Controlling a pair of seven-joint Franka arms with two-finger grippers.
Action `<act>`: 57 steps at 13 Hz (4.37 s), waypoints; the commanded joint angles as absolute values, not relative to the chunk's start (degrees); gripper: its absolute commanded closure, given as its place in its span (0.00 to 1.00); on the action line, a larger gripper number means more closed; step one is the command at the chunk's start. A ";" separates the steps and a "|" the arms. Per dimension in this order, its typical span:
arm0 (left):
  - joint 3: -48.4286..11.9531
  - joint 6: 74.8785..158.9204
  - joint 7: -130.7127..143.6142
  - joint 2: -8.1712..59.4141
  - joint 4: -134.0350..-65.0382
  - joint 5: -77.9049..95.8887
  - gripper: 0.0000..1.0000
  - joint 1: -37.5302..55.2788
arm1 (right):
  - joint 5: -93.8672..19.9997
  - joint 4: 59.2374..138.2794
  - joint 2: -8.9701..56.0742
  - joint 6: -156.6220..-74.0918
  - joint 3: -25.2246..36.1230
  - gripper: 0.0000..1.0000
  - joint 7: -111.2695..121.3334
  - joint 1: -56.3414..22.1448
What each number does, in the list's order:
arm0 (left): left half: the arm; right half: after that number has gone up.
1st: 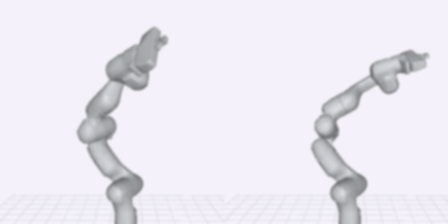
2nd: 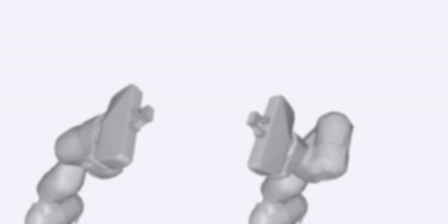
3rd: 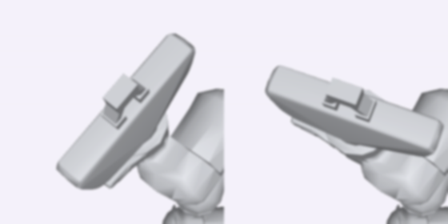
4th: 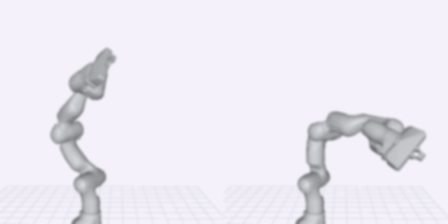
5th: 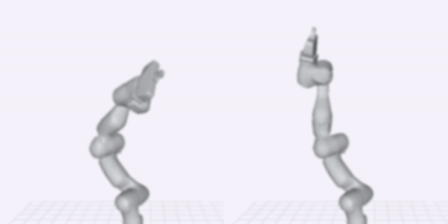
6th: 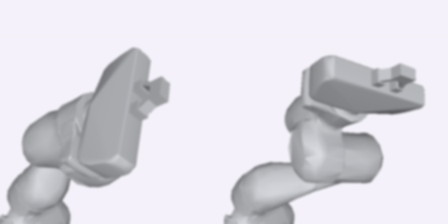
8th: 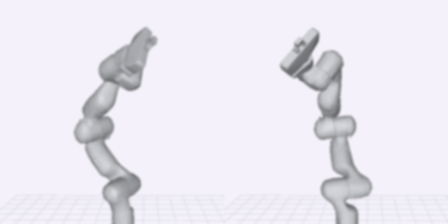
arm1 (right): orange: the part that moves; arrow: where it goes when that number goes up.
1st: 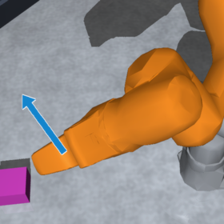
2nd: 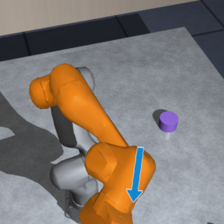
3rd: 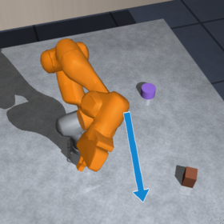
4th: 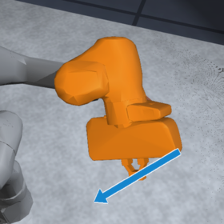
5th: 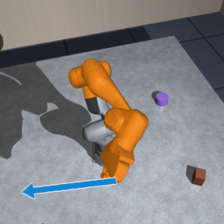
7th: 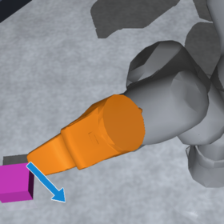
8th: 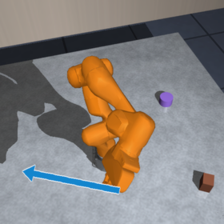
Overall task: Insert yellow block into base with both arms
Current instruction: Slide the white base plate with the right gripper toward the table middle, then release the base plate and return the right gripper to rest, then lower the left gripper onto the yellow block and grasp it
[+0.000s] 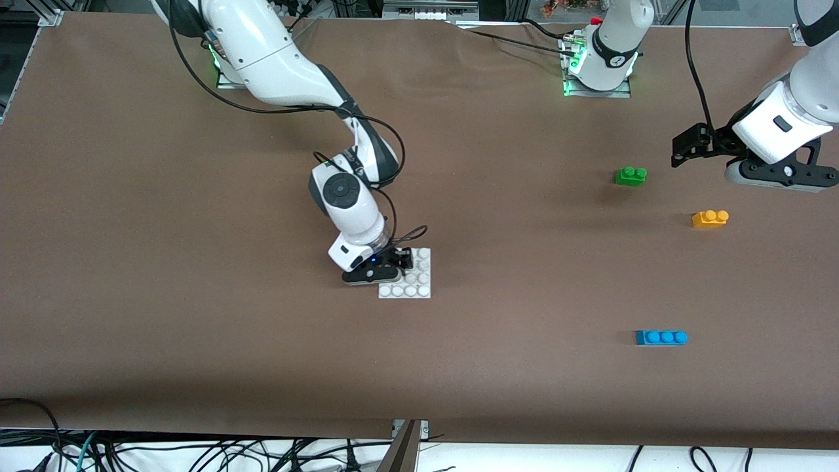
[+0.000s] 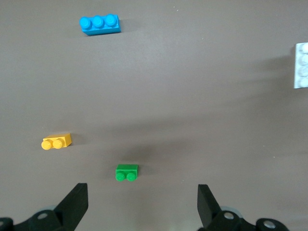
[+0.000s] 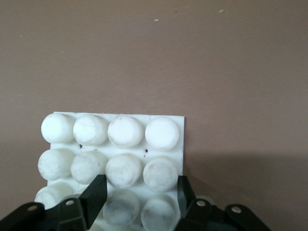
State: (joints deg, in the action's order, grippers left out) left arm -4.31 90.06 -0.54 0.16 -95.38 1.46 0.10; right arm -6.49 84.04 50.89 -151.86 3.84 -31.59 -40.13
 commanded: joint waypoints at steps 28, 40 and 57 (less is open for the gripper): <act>-4.31 88.77 -0.18 0.88 -93.52 2.81 0.00 0.00 | -16.70 68.17 33.80 -104.98 13.54 0.00 -27.82 -37.29; -4.22 87.54 -0.35 1.40 -93.52 2.11 0.00 -0.09 | -1.06 89.03 -0.70 -82.53 0.46 0.00 -1.07 -5.92; -3.51 127.14 -23.98 5.62 -123.20 -5.71 0.00 -19.93 | -0.35 87.19 0.26 -80.86 -2.02 0.00 0.79 -1.23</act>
State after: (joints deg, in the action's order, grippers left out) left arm -2.85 121.10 -20.93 7.24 -117.74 -4.68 -17.36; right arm -1.10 88.65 0.25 -81.84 -1.02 0.05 -2.25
